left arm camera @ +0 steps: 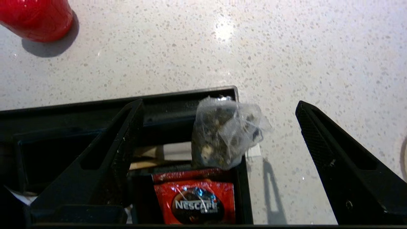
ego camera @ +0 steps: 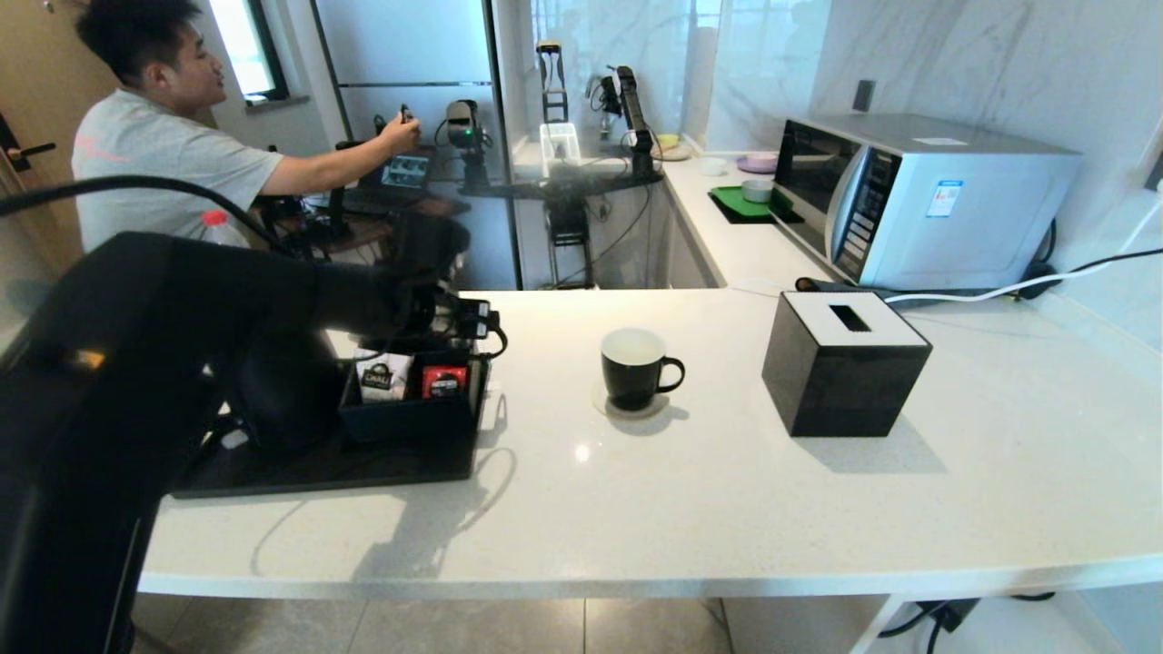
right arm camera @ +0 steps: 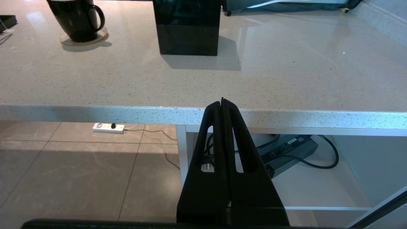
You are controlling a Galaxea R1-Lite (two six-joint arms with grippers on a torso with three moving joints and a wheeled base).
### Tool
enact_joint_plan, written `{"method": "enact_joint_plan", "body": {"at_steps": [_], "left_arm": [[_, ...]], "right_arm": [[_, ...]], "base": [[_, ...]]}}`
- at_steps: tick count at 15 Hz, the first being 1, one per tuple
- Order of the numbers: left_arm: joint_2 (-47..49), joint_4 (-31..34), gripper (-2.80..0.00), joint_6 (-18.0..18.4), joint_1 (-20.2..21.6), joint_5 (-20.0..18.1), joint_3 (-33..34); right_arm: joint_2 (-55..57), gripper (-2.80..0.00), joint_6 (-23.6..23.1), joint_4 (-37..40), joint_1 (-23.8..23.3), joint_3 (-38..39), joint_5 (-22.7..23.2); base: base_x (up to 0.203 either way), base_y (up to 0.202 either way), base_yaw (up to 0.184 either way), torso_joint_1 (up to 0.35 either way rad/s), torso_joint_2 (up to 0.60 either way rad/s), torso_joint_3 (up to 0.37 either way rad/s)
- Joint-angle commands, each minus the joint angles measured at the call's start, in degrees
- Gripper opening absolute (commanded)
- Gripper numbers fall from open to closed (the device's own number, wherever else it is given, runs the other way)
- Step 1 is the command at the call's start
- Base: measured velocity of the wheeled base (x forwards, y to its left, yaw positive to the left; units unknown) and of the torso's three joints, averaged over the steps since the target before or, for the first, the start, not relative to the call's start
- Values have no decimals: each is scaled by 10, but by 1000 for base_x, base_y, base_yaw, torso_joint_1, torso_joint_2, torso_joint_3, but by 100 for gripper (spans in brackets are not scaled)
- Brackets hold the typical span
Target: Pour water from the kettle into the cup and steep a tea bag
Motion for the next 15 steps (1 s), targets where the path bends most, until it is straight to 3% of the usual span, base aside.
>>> {"method": "enact_joint_plan", "body": {"at_steps": [1,15], "left_arm": [[17,0,0,0,0,1,-19],[60,1,0,33,-2,1,-80]], "right_arm": [[1,-280,0,0,0,0,0],[1,-280,0,0,0,0,0]], "base": [[0,0,0,0,0,0],[0,0,0,0,0,0]]}}
